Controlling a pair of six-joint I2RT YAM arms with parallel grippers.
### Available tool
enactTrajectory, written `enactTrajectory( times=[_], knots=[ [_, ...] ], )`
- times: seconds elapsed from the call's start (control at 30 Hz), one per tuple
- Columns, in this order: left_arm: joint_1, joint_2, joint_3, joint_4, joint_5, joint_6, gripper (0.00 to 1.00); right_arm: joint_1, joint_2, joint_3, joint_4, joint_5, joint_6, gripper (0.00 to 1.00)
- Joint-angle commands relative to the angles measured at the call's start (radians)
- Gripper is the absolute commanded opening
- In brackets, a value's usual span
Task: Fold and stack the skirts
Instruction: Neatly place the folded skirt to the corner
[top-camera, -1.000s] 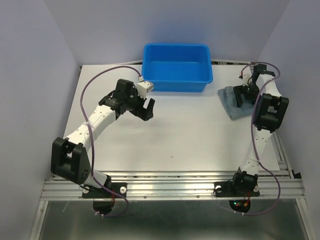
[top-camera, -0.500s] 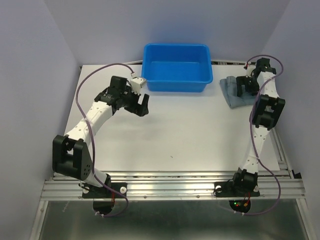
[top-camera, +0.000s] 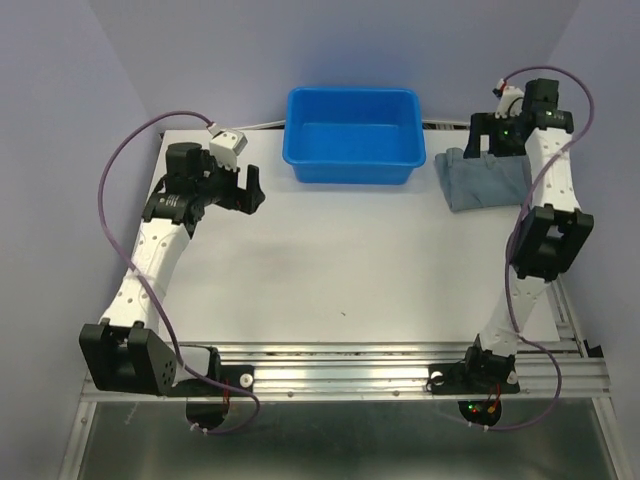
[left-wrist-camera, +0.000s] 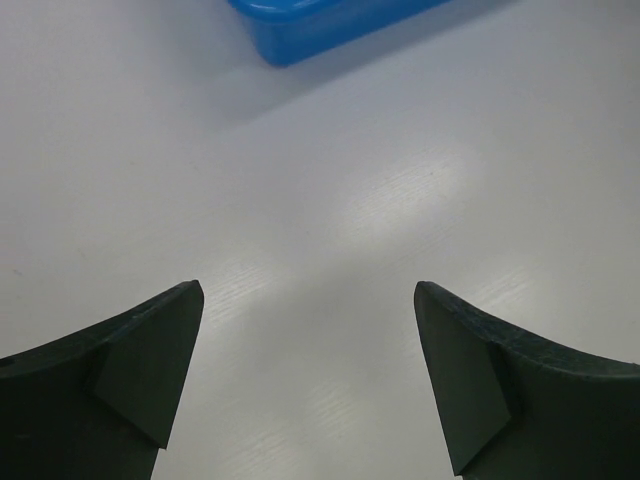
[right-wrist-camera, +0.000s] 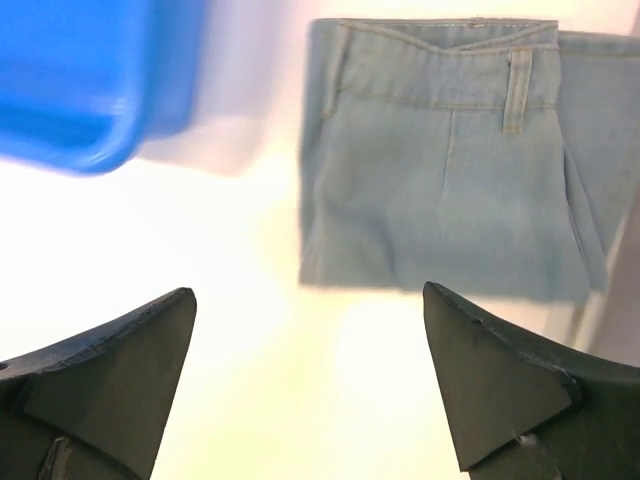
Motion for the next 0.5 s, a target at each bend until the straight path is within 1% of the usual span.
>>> enactTrajectory(
  times=[0.0,0.03,0.07,0.13,0.17,0.23,0.27,0.33,0.37,0.43,0.47],
  knots=[
    [0.013,-0.081,-0.006,0.076,-0.057,0.021,0.99,-0.012,-0.263,-0.163,-0.039,-0.099,0.032,1.0],
    [0.013,-0.11,-0.02,0.08,-0.061,0.025,0.98,-0.012,-0.31,-0.223,-0.039,-0.117,0.03,1.0],
    [0.015,-0.124,-0.035,0.08,-0.048,0.048,0.99,-0.012,-0.408,-0.36,-0.035,-0.157,0.033,1.0],
    [0.015,-0.167,-0.093,0.083,-0.037,0.058,0.98,-0.012,-0.502,-0.5,-0.012,-0.18,0.027,1.0],
    [0.015,-0.182,-0.113,0.088,-0.032,0.062,0.98,-0.003,-0.583,-0.631,-0.007,-0.194,0.02,1.0],
    [0.015,-0.218,-0.175,0.089,-0.037,0.067,0.99,-0.003,-0.665,-0.764,0.01,-0.208,0.007,1.0],
    [0.015,-0.236,-0.21,0.086,-0.058,0.07,0.99,0.008,-0.738,-0.894,0.028,-0.212,-0.005,1.0],
    [0.015,-0.251,-0.241,0.079,-0.084,0.084,0.99,0.02,-0.803,-1.007,0.049,-0.205,-0.017,1.0],
    [0.015,-0.261,-0.256,0.076,-0.107,0.09,0.99,0.029,-0.832,-1.095,0.059,-0.19,-0.031,1.0],
    [0.015,-0.282,-0.291,0.071,-0.123,0.11,0.98,0.029,-0.897,-1.15,0.082,-0.18,-0.027,1.0],
    [0.015,-0.291,-0.308,0.07,-0.132,0.113,0.98,0.029,-0.915,-1.141,0.076,-0.167,-0.026,1.0]
  ],
)
